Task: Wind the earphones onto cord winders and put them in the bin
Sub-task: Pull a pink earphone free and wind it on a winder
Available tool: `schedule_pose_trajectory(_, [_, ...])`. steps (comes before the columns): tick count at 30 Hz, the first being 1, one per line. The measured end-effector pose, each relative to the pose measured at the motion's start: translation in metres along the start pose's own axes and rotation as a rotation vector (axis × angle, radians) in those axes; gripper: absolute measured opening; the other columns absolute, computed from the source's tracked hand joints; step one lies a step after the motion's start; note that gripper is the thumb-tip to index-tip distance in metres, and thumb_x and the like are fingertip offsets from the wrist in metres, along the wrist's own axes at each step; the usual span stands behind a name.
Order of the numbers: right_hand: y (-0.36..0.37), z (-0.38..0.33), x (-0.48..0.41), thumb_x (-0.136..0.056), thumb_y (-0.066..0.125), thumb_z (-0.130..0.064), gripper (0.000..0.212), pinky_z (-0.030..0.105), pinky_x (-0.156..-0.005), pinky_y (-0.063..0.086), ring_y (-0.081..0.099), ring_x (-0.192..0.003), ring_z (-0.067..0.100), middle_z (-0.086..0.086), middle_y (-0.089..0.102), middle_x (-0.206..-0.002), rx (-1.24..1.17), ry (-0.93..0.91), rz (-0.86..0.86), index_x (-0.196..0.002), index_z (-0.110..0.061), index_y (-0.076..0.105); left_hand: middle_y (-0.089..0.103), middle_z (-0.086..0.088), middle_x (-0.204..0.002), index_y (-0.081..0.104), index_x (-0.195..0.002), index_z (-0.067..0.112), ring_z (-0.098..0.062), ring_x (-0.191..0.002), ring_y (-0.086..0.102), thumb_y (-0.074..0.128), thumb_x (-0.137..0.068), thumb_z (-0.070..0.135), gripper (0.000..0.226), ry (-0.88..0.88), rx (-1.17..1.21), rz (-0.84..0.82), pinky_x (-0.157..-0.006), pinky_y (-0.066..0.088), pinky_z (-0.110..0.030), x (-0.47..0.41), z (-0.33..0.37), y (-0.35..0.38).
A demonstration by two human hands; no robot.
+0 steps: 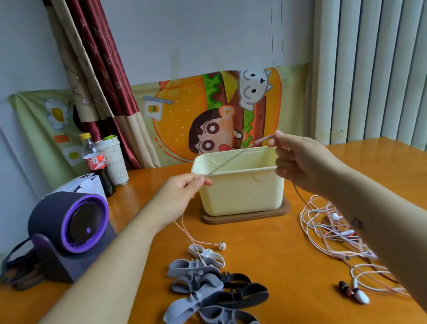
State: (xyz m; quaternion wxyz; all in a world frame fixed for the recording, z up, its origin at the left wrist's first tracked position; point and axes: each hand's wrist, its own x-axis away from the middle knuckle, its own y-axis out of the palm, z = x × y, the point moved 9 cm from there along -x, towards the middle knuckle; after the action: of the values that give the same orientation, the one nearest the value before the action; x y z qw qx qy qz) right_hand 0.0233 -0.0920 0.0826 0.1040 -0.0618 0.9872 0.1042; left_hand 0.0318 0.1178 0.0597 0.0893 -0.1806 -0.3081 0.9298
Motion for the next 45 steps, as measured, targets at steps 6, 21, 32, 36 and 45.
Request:
schedule_pose_trajectory(6, [-0.003,-0.039,0.011,-0.102,0.040,-0.025,0.031,0.022,-0.047,0.025,0.025,-0.046,0.010,-0.002,0.029,-0.053,0.093,-0.258,0.171,-0.086,-0.013,0.063,0.049,0.002,-0.130,0.050,-0.138,0.027,-0.011,-0.118,0.049,0.052,-0.100,0.024,0.038,-0.075,-0.262,-0.044,-0.091,0.037,-0.012,-0.004,-0.019,0.021])
schedule_pose_trajectory(21, [0.001,-0.014,0.011,-0.099,0.046,-0.025,0.029,0.023,-0.051,0.034,0.034,-0.051,0.010,-0.004,0.040,-0.056,0.480,-0.049,0.084,-0.100,-0.008,0.070,0.057,0.003,-0.135,0.057,-0.135,0.023,-0.011,-0.107,0.054,0.058,-0.095,0.015,0.041,-0.289,-0.616,-0.589,-0.084,0.040,-0.020,0.019,-0.098,0.072])
schedule_pose_trajectory(32, [0.019,0.001,0.013,-0.097,0.051,-0.025,0.026,0.017,-0.057,0.040,0.050,-0.059,0.007,-0.009,0.073,-0.075,0.959,0.018,-0.088,-0.112,-0.014,0.067,0.061,0.007,-0.130,0.063,-0.128,0.026,-0.008,-0.114,0.055,0.065,-0.092,0.027,0.036,-0.290,-0.471,-0.599,-0.097,0.043,-0.024,0.016,-0.097,0.080])
schedule_pose_trajectory(36, [0.016,0.015,0.011,-0.098,0.048,-0.018,0.031,0.008,-0.069,0.045,0.061,-0.070,-0.003,-0.003,0.074,-0.096,1.156,0.086,-0.149,-0.125,-0.008,0.060,0.066,0.006,-0.121,0.067,-0.122,0.024,-0.009,-0.106,0.060,0.064,-0.092,0.025,0.029,-0.289,-0.458,-0.579,-0.086,0.046,-0.020,0.013,-0.095,0.082])
schedule_pose_trajectory(45, [0.008,0.020,0.006,-0.097,0.045,-0.005,0.026,0.017,-0.075,0.049,0.061,-0.082,0.010,0.002,0.067,-0.097,1.324,0.123,-0.151,-0.107,-0.010,0.068,0.057,0.006,-0.112,0.059,-0.120,0.023,-0.008,-0.097,0.055,0.069,-0.088,0.031,0.034,-0.263,-0.470,-0.459,-0.080,0.046,-0.018,0.009,-0.091,0.076])
